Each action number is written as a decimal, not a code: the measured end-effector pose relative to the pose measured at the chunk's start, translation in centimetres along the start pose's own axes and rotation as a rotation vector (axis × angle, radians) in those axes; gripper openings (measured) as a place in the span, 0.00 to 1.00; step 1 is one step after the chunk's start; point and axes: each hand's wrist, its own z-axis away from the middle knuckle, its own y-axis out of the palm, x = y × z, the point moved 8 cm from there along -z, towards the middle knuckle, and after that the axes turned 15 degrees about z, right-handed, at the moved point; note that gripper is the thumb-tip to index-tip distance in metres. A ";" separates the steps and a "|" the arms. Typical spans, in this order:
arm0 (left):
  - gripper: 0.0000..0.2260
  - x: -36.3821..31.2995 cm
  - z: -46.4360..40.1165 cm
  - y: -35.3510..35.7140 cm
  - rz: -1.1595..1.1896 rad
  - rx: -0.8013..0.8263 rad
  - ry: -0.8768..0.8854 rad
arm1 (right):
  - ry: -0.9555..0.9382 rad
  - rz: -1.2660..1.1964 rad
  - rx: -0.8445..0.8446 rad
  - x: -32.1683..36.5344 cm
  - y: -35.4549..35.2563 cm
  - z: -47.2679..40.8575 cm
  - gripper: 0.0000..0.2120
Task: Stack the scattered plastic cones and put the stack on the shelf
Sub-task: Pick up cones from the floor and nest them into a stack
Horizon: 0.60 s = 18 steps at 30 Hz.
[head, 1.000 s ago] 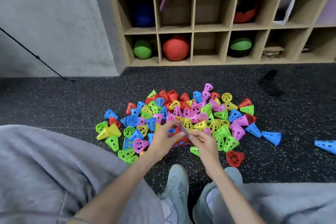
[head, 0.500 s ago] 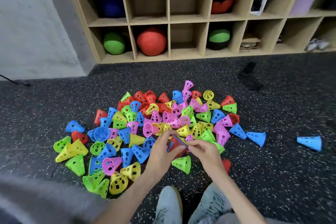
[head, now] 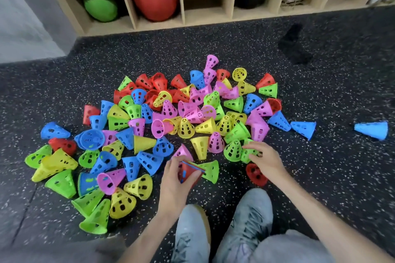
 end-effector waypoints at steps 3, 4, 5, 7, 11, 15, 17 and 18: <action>0.14 0.4 0.0 0.8 -0.011 0.029 -0.008 | -0.010 0.028 -0.008 0.0 1.6 -0.2 0.17; 0.14 0.5 -0.1 1.0 -0.012 0.037 -0.011 | -0.009 0.040 -0.034 0.1 1.7 -0.3 0.17; 0.15 0.5 -0.2 1.2 -0.009 0.044 -0.012 | -0.003 0.043 -0.072 0.1 1.6 -0.5 0.17; 0.15 0.5 -0.2 1.5 -0.010 0.052 -0.013 | 0.016 0.055 -0.149 0.0 0.9 -0.9 0.19; 0.16 0.8 -0.1 1.5 -0.040 0.061 -0.015 | 0.036 0.214 -0.150 -0.2 0.2 -1.6 0.19; 0.17 1.1 0.0 1.3 -0.045 0.066 -0.030 | 0.058 0.379 -0.201 0.2 -0.3 -0.6 0.16; 0.17 1.0 0.1 1.3 -0.043 0.064 -0.035 | 0.039 0.372 -0.169 0.3 0.0 -0.2 0.15; 0.17 0.8 0.1 1.3 -0.043 0.066 -0.038 | 0.032 0.343 -0.140 0.3 0.2 0.0 0.15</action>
